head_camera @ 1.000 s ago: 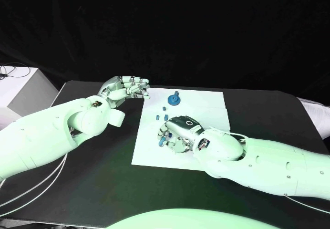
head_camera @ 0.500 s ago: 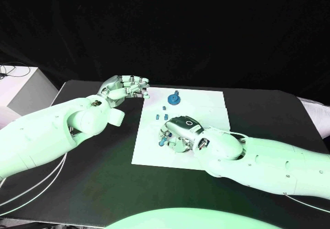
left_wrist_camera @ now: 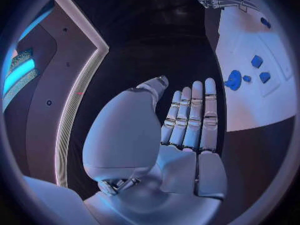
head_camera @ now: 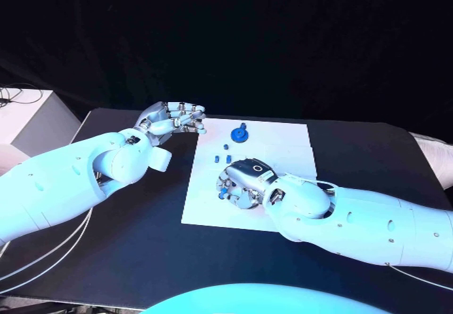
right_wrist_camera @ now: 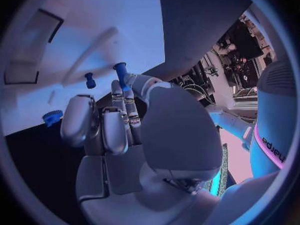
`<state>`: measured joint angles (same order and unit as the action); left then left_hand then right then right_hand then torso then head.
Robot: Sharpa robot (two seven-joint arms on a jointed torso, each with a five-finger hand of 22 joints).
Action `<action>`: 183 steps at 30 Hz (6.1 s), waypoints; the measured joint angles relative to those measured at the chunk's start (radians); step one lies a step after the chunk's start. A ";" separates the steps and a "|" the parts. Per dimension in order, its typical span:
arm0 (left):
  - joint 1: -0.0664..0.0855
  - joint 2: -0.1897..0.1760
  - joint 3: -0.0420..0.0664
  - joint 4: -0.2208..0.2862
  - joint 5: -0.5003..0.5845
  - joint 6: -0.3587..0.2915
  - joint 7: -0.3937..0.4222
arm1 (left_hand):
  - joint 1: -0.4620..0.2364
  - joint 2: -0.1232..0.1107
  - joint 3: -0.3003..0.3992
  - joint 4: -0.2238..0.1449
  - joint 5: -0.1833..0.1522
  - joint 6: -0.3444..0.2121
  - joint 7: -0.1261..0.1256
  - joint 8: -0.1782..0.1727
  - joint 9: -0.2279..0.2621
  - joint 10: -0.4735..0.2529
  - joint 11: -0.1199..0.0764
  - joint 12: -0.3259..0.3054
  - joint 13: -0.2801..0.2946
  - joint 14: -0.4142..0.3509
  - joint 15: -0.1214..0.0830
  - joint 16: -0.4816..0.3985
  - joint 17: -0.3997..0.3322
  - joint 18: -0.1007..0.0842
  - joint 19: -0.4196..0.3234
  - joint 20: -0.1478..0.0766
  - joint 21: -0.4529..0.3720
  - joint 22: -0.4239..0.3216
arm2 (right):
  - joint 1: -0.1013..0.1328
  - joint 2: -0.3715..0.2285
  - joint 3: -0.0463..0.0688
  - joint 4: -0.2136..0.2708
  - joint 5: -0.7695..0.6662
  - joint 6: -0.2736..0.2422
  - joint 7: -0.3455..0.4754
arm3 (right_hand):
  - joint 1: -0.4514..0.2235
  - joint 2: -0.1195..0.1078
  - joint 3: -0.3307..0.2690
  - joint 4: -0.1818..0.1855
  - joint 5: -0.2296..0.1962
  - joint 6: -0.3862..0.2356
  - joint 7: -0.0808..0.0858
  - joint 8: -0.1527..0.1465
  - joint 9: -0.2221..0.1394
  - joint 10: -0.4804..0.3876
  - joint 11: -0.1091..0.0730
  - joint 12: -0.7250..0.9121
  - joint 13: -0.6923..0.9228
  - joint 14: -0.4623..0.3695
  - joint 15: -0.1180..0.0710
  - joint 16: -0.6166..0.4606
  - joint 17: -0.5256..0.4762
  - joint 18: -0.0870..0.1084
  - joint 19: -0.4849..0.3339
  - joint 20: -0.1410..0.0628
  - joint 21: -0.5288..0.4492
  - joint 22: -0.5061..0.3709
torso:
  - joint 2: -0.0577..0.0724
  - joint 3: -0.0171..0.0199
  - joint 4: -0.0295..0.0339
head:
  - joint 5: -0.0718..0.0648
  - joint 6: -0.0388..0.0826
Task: Assemble the parts on the task board
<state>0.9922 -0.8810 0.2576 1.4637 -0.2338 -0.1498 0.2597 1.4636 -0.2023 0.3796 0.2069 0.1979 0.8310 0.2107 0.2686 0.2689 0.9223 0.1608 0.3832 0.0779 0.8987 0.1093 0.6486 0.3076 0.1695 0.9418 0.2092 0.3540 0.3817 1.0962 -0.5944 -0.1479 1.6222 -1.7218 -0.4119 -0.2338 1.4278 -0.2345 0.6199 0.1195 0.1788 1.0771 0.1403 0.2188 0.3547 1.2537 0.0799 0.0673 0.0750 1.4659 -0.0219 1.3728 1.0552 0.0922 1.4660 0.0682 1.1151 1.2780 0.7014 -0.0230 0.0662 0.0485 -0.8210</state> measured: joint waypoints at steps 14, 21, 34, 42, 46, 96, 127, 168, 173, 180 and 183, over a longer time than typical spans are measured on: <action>0.000 -0.002 0.000 0.001 0.000 0.000 -0.001 | 0.000 0.000 0.000 0.000 0.000 0.000 0.000 0.000 0.000 0.000 0.000 0.000 0.000 0.000 0.000 0.000 0.000 0.000 0.000 0.000 0.000 0.000 | -0.005 -0.001 -0.008 -0.002 0.015 0.018 0.021 | -0.039 -0.016 -0.246 0.027 0.001 -0.109 0.012 -0.094 -0.041 -0.179 0.014 -0.004 -0.011 -0.005 0.020 -0.035 -0.074 0.009 -0.022 0.030 -0.160 -0.096 | -0.001 -0.0004 -0.0006 | 0.002 -0.002; 0.000 -0.003 0.000 0.001 0.000 0.000 -0.001 | 0.000 0.000 0.000 0.000 0.000 0.000 0.000 0.000 0.000 0.000 0.000 0.000 0.000 0.000 0.000 0.000 0.000 0.000 0.000 0.000 0.000 0.000 | -0.005 -0.003 -0.009 -0.004 0.018 0.019 0.022 | 0.016 0.009 -0.351 0.063 0.001 -0.113 0.010 -0.112 -0.060 -0.211 0.018 0.003 -0.011 -0.008 0.024 -0.042 -0.095 0.016 -0.024 0.031 -0.197 -0.120 | -0.001 -0.0001 -0.0006 | 0.002 0.000; 0.000 -0.003 0.000 0.000 0.000 0.000 -0.003 | 0.000 0.000 -0.004 0.004 0.000 0.000 0.000 0.000 0.000 0.000 0.000 0.000 -0.001 0.000 0.000 0.000 0.002 0.000 0.000 0.000 -0.004 -0.002 | -0.005 -0.010 -0.009 -0.004 0.015 0.001 0.006 | 0.050 0.015 -0.394 0.092 0.009 -0.122 0.018 -0.124 -0.071 -0.238 0.023 0.003 -0.011 -0.012 0.027 -0.053 -0.114 0.016 -0.027 0.034 -0.224 -0.137 | 0.000 0.0007 -0.0005 | -0.002 0.003; 0.000 -0.001 0.000 -0.002 0.000 0.000 -0.003 | 0.000 0.000 -0.004 0.004 0.000 0.000 0.000 0.000 0.000 0.000 0.000 0.000 -0.001 0.000 0.000 0.000 0.002 0.000 0.000 0.000 -0.004 -0.002 | -0.003 -0.047 -0.005 0.024 0.025 -0.045 0.006 | 0.075 0.018 -0.420 0.119 0.027 -0.128 0.018 -0.128 -0.079 -0.242 0.026 0.015 -0.010 -0.012 0.027 -0.056 -0.123 0.016 -0.027 0.034 -0.233 -0.142 | -0.001 0.0012 -0.0005 | -0.007 0.008; 0.000 -0.001 0.000 -0.003 0.000 0.000 -0.003 | 0.000 0.000 -0.004 0.004 0.000 0.000 0.000 0.000 0.000 0.000 0.000 0.000 -0.001 0.000 0.000 0.000 0.002 0.000 0.000 0.000 -0.004 -0.002 | 0.017 -0.088 0.003 0.045 0.088 -0.083 0.029 | 0.092 0.022 -0.414 0.138 0.037 -0.122 0.024 -0.128 -0.082 -0.197 0.020 0.043 -0.007 -0.012 0.027 -0.060 -0.130 0.016 -0.027 0.034 -0.234 -0.141 | -0.001 0.0012 -0.0006 | -0.013 0.014; -0.075 -0.062 0.000 0.085 0.025 0.000 0.022 | 0.008 0.008 -0.007 0.013 0.000 0.016 -0.009 0.014 0.003 0.059 -0.020 0.006 0.000 0.011 -0.011 -0.012 0.014 0.000 0.014 -0.007 -0.015 -0.009 | 0.099 -0.385 -0.019 0.132 0.563 0.134 -0.311 | -0.300 0.112 -0.697 0.177 0.113 -0.057 -0.071 0.168 0.161 0.214 -0.083 1.455 1.233 0.002 -0.041 0.181 0.253 -0.031 0.000 -0.032 0.243 0.030 | -0.010 0.0060 -0.0178 | -0.137 0.026; -0.075 -0.065 0.000 0.085 0.030 -0.001 0.020 | 0.008 0.008 -0.007 0.013 0.000 0.016 -0.009 0.014 0.003 0.059 -0.020 0.006 -0.003 0.011 -0.011 -0.012 0.015 0.000 0.014 -0.007 -0.015 -0.010 | 0.072 -0.319 -0.017 0.082 0.545 0.164 -0.334 | -0.265 0.154 -0.719 0.174 0.180 -0.063 -0.073 0.193 0.186 0.214 -0.082 1.455 1.233 -0.001 -0.045 0.190 0.253 -0.046 0.000 -0.032 0.279 0.029 | -0.011 0.0079 -0.0176 | -0.128 0.010; -0.075 -0.059 0.000 0.080 0.034 0.000 0.013 | 0.008 0.008 -0.007 0.018 0.000 0.016 -0.009 0.014 0.003 0.063 -0.016 -0.003 -0.005 0.011 -0.011 -0.016 0.015 0.000 0.014 -0.007 -0.019 -0.012 | 0.139 -0.225 -0.031 0.075 0.752 0.120 -0.336 | -0.236 0.165 -0.715 0.176 0.256 -0.070 -0.079 0.195 0.188 0.210 -0.086 1.440 1.233 0.002 -0.048 0.194 0.252 -0.047 0.000 -0.032 0.298 0.030 | -0.011 0.0062 -0.0181 | -0.115 0.015; -0.075 -0.060 0.000 0.080 0.034 0.000 0.012 | 0.008 0.008 -0.004 0.021 0.000 0.016 -0.009 0.014 0.003 0.063 -0.016 -0.003 -0.006 0.011 -0.011 -0.020 0.016 0.000 0.014 -0.007 -0.019 -0.013 | 0.138 -0.215 -0.033 0.065 0.734 0.132 -0.338 | -0.243 0.158 -0.721 0.174 0.242 -0.070 -0.079 0.195 0.189 0.210 -0.086 1.440 1.233 0.002 -0.048 0.194 0.252 -0.047 0.000 -0.032 0.298 0.030 | -0.010 0.0061 -0.0182 | -0.113 0.013; -0.075 -0.061 0.000 0.081 0.035 0.000 0.011 | 0.008 0.008 -0.004 0.021 0.000 0.016 -0.009 0.014 0.003 0.063 -0.016 -0.003 -0.006 0.011 -0.011 -0.020 0.016 0.000 0.014 -0.007 -0.019 -0.013 | 0.132 -0.203 -0.035 0.056 0.708 0.143 -0.341 | -0.256 0.160 -0.729 0.176 0.212 -0.070 -0.079 0.196 0.197 0.210 -0.086 1.433 1.233 0.002 -0.048 0.194 0.252 -0.046 0.000 -0.032 0.298 0.030 | -0.010 0.0065 -0.0181 | -0.112 0.012; -0.075 -0.061 0.000 0.082 0.035 0.000 0.011 | 0.008 0.008 -0.004 0.021 0.000 0.016 -0.009 0.014 0.003 0.063 -0.016 -0.003 -0.006 0.011 -0.011 -0.020 0.016 0.000 0.014 -0.007 -0.019 -0.013 | 0.131 -0.201 -0.036 0.051 0.696 0.145 -0.342 | -0.256 0.160 -0.732 0.173 0.199 -0.070 -0.079 0.196 0.195 0.210 -0.086 1.433 1.233 0.002 -0.048 0.194 0.252 -0.046 0.000 -0.032 0.294 0.030 | -0.010 0.0065 -0.0177 | -0.111 0.011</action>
<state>0.9172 -0.9421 0.2575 1.5454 -0.1988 -0.1499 0.2706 1.4713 -0.1946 0.3755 0.2277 0.1979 0.8474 0.2020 0.2823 0.2719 0.9849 0.1450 0.3800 0.0722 0.9096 0.0984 0.6282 0.3240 0.1694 0.9560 0.2021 0.3347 0.3685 1.2270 -0.7956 -0.1835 1.6734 -1.0253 -0.2671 -0.5757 1.1721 -0.0747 -0.1116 0.2928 0.3782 1.0074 0.0613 0.4148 0.5500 1.4642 -0.0058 1.5001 1.3078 1.4683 -0.0700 1.5666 1.3075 0.0457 1.4660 0.0361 1.4095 1.3076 0.6916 -0.0165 0.0484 -0.0621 -0.8102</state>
